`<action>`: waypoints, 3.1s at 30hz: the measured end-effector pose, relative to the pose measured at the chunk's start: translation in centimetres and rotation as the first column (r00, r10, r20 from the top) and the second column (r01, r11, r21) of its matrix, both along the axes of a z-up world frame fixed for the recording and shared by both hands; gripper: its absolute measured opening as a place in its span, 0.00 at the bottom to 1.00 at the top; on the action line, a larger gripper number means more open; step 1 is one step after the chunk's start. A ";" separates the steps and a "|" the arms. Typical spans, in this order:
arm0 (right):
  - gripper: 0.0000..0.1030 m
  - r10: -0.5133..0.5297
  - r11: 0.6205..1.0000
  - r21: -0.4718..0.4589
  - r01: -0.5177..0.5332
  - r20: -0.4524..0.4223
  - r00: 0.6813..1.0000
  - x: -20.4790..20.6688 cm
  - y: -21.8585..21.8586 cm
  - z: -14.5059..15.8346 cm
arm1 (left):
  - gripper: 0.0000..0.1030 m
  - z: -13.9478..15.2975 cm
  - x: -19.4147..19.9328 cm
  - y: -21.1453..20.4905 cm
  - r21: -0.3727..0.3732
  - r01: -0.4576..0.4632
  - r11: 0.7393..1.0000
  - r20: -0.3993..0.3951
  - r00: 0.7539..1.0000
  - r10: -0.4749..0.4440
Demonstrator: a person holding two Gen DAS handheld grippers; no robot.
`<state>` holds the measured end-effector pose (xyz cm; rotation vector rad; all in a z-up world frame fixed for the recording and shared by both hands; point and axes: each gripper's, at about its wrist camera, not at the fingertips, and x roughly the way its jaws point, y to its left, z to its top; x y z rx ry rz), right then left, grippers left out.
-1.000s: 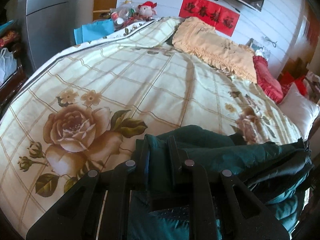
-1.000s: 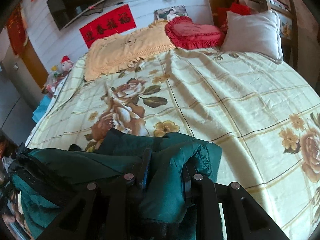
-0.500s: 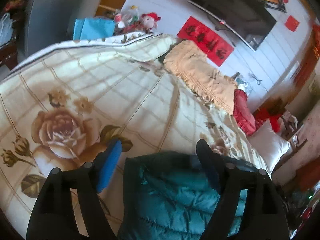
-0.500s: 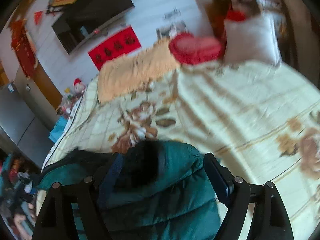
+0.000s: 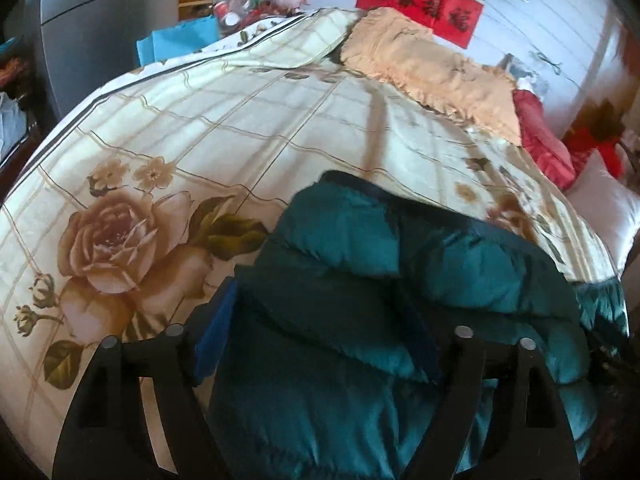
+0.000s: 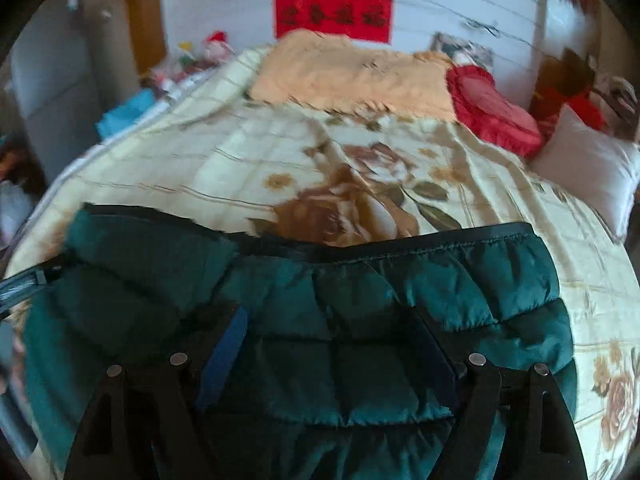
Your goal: Fold large clothes
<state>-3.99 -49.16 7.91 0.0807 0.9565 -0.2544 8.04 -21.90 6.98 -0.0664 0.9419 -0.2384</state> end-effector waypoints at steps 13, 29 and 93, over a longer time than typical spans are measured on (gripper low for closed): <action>0.78 -0.102 0.995 0.022 0.102 0.003 0.995 0.0 -1.8 -1.7 | 0.82 -0.7 0.7 -0.3 -0.003 0.019 1.000 0.019 1.000 -0.019; 0.78 -0.086 0.993 -0.075 0.095 0.119 0.989 -10.9 -3.4 2.8 | 0.82 2.4 -7.9 -2.0 0.057 0.197 0.979 0.153 0.967 -0.203; 1.00 -0.229 0.959 0.179 0.220 0.030 0.973 -20.4 -8.6 1.6 | 0.89 0.5 -11.3 7.0 -0.063 0.216 0.974 0.008 0.976 -0.216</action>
